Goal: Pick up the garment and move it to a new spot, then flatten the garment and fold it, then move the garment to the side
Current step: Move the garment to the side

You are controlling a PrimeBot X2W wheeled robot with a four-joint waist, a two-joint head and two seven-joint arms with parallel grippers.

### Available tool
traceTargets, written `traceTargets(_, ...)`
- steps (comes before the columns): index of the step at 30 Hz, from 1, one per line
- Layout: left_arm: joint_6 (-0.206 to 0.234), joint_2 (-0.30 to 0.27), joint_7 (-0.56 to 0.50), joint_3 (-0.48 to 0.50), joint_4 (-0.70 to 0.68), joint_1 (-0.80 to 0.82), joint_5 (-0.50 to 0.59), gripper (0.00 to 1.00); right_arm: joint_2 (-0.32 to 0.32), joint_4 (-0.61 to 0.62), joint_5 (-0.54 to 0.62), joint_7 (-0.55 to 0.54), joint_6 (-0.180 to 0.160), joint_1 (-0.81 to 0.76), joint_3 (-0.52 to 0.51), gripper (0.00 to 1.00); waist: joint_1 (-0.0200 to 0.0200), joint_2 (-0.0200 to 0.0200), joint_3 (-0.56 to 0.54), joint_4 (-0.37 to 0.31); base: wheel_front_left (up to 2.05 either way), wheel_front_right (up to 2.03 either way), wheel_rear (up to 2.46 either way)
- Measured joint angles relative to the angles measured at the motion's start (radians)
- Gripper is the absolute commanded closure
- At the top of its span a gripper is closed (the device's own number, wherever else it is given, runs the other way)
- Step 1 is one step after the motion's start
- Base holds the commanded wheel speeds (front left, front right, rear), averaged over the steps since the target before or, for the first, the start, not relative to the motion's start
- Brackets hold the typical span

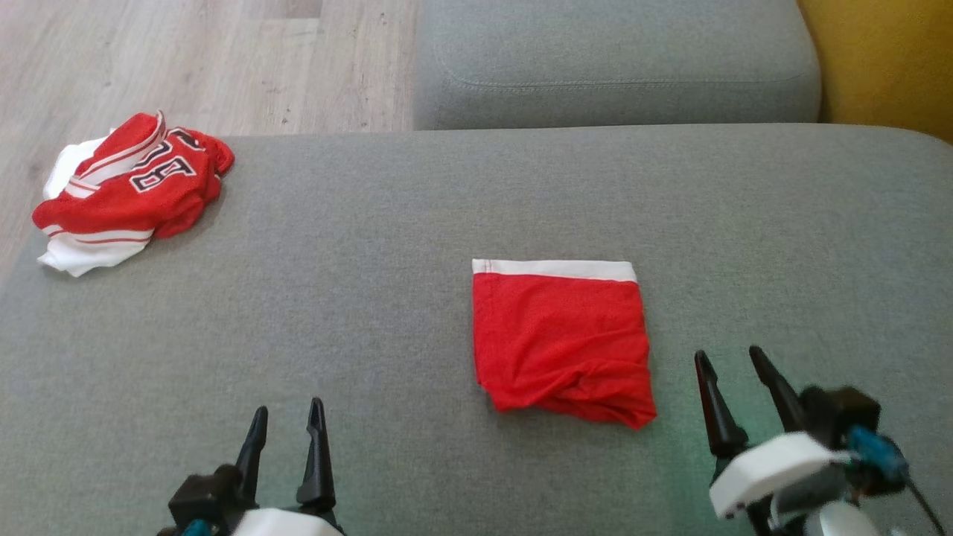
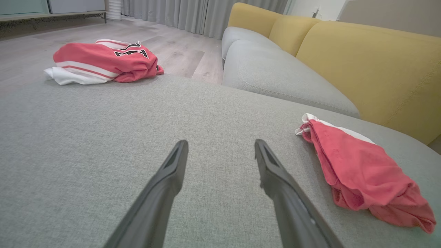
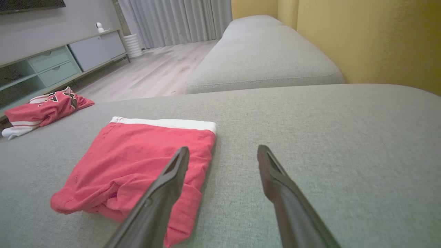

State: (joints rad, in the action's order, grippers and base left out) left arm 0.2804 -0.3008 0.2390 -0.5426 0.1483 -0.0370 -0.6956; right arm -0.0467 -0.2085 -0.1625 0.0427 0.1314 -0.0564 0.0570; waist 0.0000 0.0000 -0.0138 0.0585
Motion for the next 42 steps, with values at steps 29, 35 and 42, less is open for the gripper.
traceTargets(29,-0.051,0.069,0.009,0.02,0.042,0.08,0.031,0.0,-0.002,-0.275,-0.005,-0.584,0.0,0.391,-0.018,1.0,0.0001,0.0,0.158,0.127,0.0,0.0,0.0)
traceTargets(35,-0.061,0.07,0.01,0.015,0.02,0.112,0.065,0.0,-0.014,-0.253,0.026,-0.524,0.0,0.4,-0.035,1.0,0.0,0.0,0.182,0.073,0.0,0.0,0.0)
traceTargets(42,-0.062,0.061,-0.011,-0.016,-0.037,0.183,0.111,0.0,-0.081,-0.202,0.058,-0.476,0.0,0.477,-0.109,1.0,0.0,0.0,0.239,-0.075,0.0,0.0,0.0)
